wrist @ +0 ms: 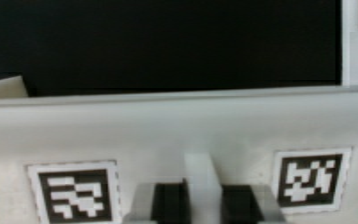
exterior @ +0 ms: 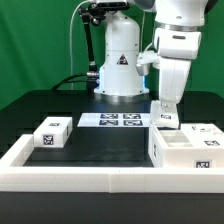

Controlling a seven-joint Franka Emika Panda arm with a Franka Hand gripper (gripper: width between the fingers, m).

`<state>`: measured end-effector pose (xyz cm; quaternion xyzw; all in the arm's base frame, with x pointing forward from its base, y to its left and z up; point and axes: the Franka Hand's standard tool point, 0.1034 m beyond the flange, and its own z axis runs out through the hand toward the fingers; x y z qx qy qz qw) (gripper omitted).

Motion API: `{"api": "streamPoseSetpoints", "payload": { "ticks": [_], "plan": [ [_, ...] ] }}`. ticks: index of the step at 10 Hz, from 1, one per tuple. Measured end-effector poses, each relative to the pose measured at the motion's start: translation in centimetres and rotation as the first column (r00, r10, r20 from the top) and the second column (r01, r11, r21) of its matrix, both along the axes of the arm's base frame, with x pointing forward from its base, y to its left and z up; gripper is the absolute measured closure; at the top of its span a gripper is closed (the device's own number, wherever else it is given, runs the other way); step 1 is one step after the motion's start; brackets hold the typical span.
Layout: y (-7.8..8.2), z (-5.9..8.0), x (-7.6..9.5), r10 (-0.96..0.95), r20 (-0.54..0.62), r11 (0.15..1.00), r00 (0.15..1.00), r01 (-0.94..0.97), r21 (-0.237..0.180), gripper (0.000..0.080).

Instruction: Assemble cabinet

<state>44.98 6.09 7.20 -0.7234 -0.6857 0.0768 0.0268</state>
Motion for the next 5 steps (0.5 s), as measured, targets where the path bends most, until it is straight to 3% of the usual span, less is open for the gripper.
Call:
{"api": "streamPoseSetpoints", "payload": {
  "ticks": [4, 5],
  "plan": [
    [-0.19, -0.22, -0.07, -0.001, -0.006, 1.000, 1.000, 0.001, 0.001, 0.0729],
    [-0.36, -0.11, 0.60, 0.012, -0.015, 1.000, 1.000, -0.012, 0.001, 0.0729]
  ]
}}
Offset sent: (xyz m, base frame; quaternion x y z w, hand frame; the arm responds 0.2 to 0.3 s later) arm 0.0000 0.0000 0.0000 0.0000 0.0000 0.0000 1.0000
